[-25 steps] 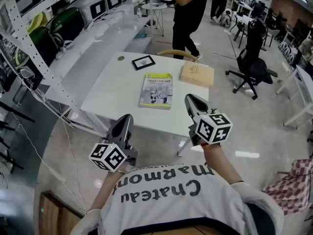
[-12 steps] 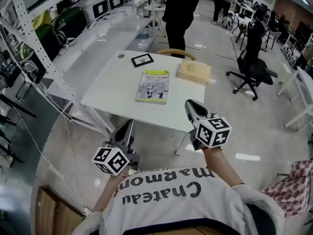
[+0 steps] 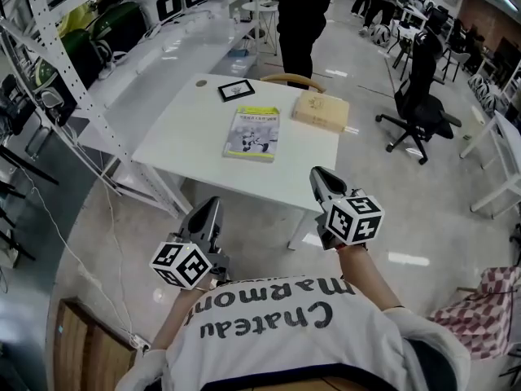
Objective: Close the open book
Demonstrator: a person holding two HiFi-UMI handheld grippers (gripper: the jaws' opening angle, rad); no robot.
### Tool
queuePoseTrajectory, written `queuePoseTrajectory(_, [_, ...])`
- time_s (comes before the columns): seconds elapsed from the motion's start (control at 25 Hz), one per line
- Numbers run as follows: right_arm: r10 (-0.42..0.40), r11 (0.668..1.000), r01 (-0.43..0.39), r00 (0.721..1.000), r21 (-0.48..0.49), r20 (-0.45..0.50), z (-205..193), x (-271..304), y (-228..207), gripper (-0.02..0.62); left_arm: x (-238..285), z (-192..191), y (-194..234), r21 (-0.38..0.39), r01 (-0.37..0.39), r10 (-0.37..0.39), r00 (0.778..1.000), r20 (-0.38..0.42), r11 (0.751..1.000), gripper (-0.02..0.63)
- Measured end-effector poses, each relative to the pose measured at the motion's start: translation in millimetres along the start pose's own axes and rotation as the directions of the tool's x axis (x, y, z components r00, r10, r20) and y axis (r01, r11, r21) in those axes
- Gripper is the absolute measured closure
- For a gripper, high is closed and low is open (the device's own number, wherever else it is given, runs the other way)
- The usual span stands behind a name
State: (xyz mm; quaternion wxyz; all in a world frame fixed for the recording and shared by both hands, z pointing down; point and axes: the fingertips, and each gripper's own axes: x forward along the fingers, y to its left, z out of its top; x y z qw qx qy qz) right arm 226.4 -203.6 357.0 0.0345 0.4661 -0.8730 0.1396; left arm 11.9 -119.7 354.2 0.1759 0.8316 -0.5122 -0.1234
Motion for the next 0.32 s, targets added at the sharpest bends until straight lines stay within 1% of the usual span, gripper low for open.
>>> queuePoseTrajectory(0.32, [-0.004, 1.0, 0.004, 1.0, 0.001, -0.008, -2.6, 2.6, 1.3, 0.554, -1.5, 0.6, 2.8, 0.0, 0.002, -0.002, 1.0, -0.002, 1.0, 0.583])
